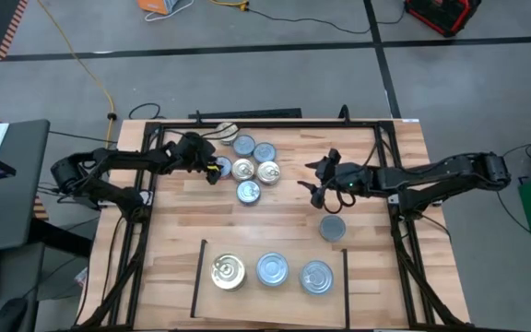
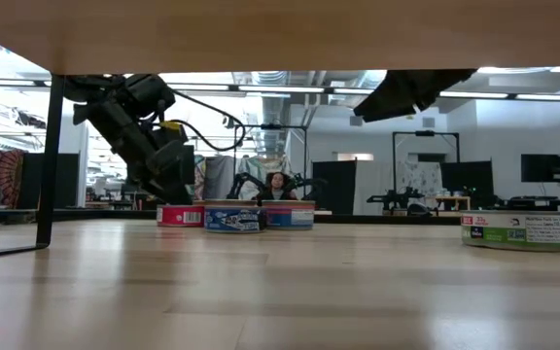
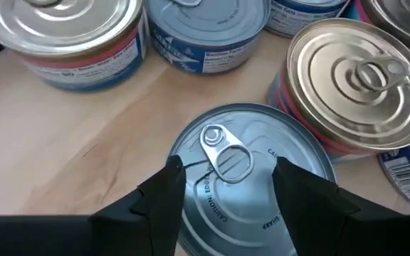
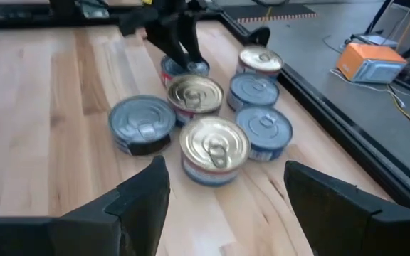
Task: Stack canned seafood by type on shelf
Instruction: Put the red tuna can on the top of the right stacked tuna cans on the shelf
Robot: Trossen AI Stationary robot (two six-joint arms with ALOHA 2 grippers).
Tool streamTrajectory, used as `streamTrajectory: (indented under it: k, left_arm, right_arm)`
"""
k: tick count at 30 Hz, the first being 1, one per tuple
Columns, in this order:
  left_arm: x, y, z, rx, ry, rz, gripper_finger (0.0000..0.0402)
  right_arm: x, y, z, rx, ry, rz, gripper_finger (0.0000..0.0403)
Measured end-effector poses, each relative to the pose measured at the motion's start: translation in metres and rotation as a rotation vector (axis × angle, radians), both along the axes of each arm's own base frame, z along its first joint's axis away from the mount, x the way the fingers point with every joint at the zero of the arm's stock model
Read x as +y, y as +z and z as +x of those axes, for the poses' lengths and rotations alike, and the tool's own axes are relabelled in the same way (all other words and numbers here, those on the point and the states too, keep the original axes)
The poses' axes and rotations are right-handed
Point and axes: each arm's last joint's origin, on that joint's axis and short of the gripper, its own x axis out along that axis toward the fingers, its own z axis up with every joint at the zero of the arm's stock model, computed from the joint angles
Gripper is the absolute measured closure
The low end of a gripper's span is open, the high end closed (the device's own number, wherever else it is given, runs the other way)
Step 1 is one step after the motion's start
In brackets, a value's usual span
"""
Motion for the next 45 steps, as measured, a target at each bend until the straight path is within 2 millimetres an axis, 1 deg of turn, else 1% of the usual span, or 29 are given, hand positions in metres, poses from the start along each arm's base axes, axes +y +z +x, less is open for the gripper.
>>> streamTrajectory:
  k: [3, 5, 7, 10, 11, 12, 15, 17, 23, 28, 32, 35, 38, 41, 45]
  left_arm:
    - [-0.001, -0.001, -0.001, -0.005, -0.004, -0.035, 0.0231]
    - [-0.002, -0.002, -0.001, -0.003, -0.008, -0.059, 0.0258]
    - [-0.002, -0.003, -0.002, 0.004, 0.002, -0.078, 0.0295]
    - [-0.003, -0.004, -0.003, 0.010, 0.024, -0.099, 0.0366]
    - [-0.002, -0.004, -0.004, 0.012, 0.031, -0.106, 0.0383]
    - [-0.001, -0.004, -0.005, 0.014, 0.038, -0.110, 0.0391]
    - [0.002, -0.005, -0.010, 0.034, 0.086, -0.115, 0.0399]
    - [0.005, -0.006, -0.013, 0.047, 0.135, -0.115, 0.0401]
    - [0.013, -0.006, -0.020, 0.038, 0.207, -0.121, 0.0401]
    - [0.020, -0.006, -0.026, -0.020, 0.182, -0.181, 0.0401]
    - [0.030, -0.005, -0.035, -0.100, 0.149, -0.236, 0.0401]
    - [0.035, -0.005, -0.042, -0.122, 0.160, -0.253, 0.0401]
    - [0.037, -0.004, -0.043, -0.133, 0.157, -0.249, 0.0401]
    - [0.034, 0.001, -0.039, -0.116, 0.129, -0.218, 0.0401]
    - [0.030, 0.020, -0.037, -0.090, 0.149, -0.086, 0.0401]
  right_arm:
    - [-0.001, -0.006, -0.002, 0.013, -0.005, 0.001, 0.0101]
    - [-0.002, -0.010, -0.004, 0.007, -0.012, 0.004, 0.0101]
    - [-0.004, -0.013, -0.005, 0.007, -0.018, 0.005, 0.0101]
    - [-0.004, -0.014, -0.005, 0.010, 0.000, 0.016, 0.0101]
    - [-0.004, -0.014, -0.005, 0.008, 0.004, 0.017, 0.0101]
    - [-0.003, -0.013, -0.005, 0.005, 0.007, 0.016, 0.0101]
    - [-0.003, -0.013, -0.005, 0.005, 0.012, 0.017, 0.0101]
    - [-0.003, -0.014, -0.005, 0.005, 0.013, 0.021, 0.0101]
    - [-0.002, -0.013, -0.005, -0.004, 0.020, 0.042, 0.0101]
    - [-0.002, -0.013, -0.005, -0.007, 0.020, 0.046, 0.0101]
    - [-0.002, -0.013, -0.005, -0.009, 0.017, 0.051, 0.0101]
    - [-0.001, -0.014, -0.005, -0.002, 0.023, 0.053, 0.0101]
    - [0.001, -0.014, -0.005, 0.000, 0.030, 0.053, 0.0101]
    - [0.001, -0.014, -0.005, 0.003, 0.029, 0.053, 0.0101]
    - [0.000, -0.014, -0.005, 0.004, 0.027, 0.053, 0.0101]
